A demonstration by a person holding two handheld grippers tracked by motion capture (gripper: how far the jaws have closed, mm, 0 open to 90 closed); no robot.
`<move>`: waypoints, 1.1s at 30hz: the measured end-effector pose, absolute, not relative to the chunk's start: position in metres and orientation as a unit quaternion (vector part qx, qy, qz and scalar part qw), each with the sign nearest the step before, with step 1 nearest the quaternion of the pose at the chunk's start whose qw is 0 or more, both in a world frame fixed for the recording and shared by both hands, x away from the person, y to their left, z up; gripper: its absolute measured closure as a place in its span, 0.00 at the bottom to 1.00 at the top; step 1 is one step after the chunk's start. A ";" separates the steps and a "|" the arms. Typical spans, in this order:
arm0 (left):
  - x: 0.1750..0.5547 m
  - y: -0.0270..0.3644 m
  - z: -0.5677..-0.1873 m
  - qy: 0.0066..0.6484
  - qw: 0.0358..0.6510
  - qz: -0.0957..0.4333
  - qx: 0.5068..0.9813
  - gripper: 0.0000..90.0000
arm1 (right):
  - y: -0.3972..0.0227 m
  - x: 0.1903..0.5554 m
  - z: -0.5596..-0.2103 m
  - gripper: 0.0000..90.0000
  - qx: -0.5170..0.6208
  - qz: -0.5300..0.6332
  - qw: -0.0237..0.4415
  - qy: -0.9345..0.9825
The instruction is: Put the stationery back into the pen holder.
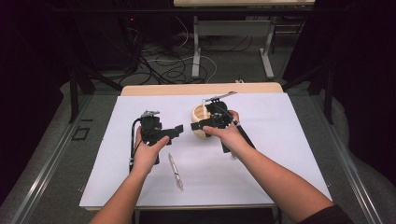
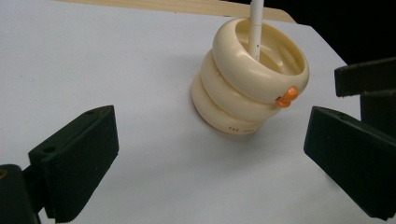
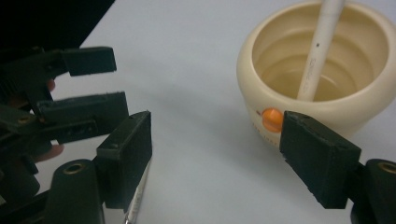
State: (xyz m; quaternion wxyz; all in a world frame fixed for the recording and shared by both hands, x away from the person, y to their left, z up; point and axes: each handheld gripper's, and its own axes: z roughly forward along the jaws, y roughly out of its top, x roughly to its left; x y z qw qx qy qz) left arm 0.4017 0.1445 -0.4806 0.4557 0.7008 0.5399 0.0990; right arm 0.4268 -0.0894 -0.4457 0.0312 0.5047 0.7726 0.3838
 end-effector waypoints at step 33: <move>0.402 0.149 -0.482 0.544 0.456 0.105 0.697 0.05 | -0.037 0.391 -0.499 0.55 0.497 0.336 -0.035 0.799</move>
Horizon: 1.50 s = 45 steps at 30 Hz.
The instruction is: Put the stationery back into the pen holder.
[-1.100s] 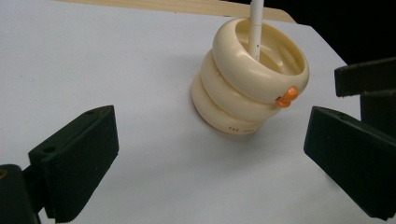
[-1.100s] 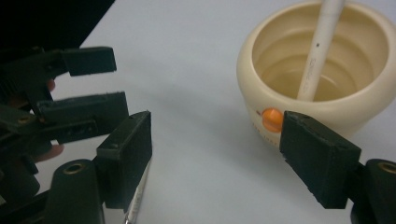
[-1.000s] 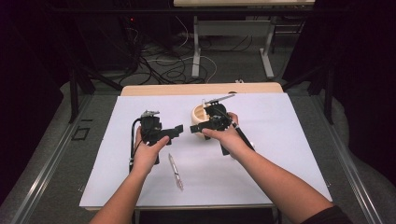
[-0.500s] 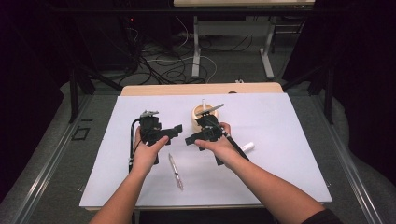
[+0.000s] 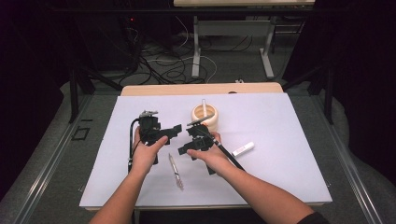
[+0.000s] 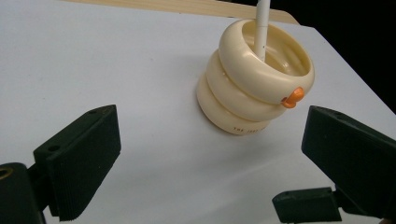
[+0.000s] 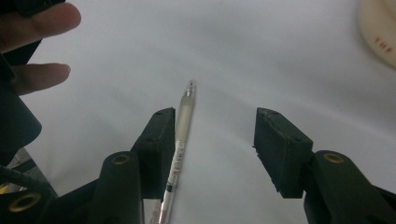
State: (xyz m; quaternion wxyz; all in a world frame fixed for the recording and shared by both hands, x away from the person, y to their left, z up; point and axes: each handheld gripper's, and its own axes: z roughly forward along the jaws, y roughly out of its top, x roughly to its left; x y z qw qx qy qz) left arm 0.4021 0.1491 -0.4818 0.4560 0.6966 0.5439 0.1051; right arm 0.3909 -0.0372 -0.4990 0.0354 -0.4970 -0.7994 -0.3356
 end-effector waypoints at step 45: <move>0.405 0.162 -0.486 0.559 0.454 0.104 0.686 0.06 | -0.003 0.387 -0.544 0.79 -0.530 -0.286 0.128 -0.788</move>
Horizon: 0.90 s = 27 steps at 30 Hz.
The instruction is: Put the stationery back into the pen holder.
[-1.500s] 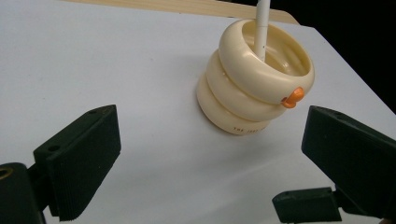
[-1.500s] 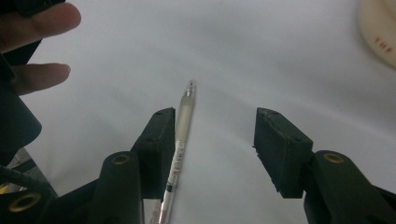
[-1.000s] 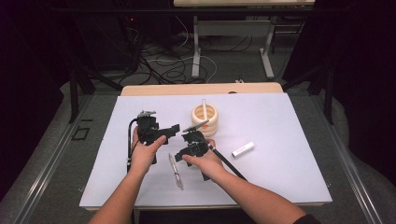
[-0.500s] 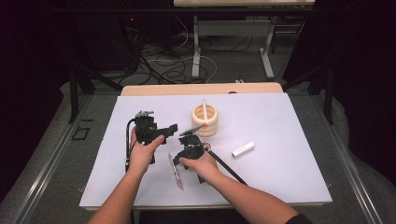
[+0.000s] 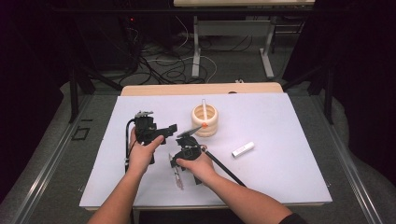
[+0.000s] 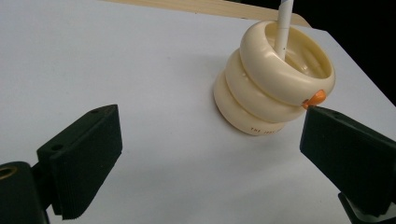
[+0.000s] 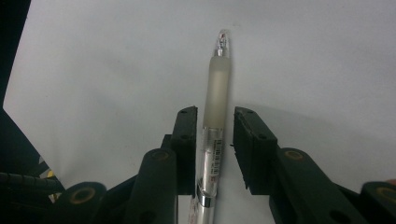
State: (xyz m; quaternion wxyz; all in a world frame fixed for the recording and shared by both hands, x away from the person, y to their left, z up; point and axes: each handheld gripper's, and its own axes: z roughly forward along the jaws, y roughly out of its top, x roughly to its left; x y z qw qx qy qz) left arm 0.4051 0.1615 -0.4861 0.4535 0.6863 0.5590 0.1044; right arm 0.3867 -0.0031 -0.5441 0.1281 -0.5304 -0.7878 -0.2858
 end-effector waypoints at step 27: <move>0.406 0.162 -0.488 0.560 0.450 0.104 0.688 0.06 | 0.002 0.386 -0.545 0.87 -0.531 -0.256 0.112 -0.800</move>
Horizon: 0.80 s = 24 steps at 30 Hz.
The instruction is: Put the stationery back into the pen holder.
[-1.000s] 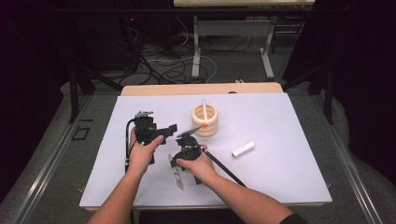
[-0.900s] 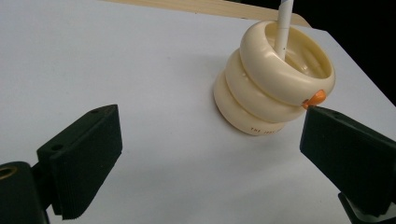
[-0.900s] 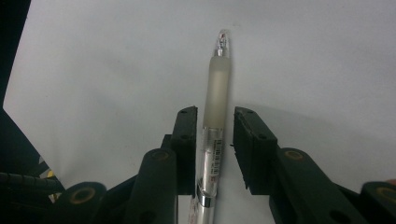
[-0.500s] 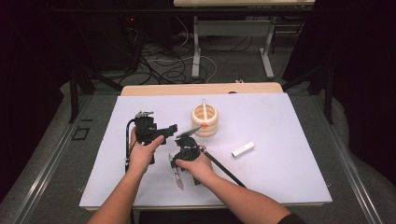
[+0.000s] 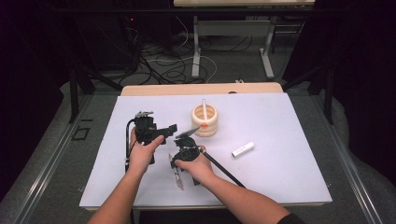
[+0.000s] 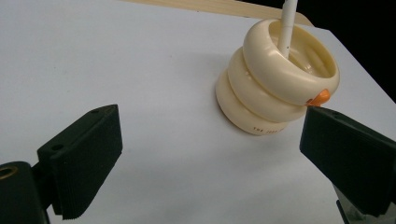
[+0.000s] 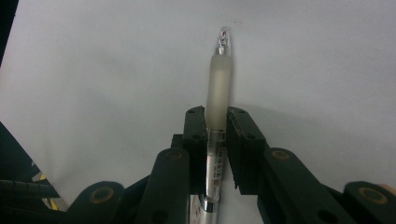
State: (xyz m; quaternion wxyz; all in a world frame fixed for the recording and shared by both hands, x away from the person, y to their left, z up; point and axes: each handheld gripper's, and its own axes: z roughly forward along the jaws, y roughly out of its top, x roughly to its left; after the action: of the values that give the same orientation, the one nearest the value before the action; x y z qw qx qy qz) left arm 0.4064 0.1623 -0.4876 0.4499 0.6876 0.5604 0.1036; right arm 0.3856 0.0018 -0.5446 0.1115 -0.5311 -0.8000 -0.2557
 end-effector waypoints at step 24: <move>0.407 0.164 -0.488 0.564 0.451 0.103 0.685 0.07 | -0.003 0.383 -0.537 0.89 -0.515 -0.294 0.115 -0.797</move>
State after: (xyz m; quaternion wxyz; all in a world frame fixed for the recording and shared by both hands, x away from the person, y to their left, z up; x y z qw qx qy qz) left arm 0.4067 0.1636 -0.4884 0.4506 0.6846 0.5636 0.1028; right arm 0.3833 -0.0031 -0.5365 0.1150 -0.5149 -0.7970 -0.2940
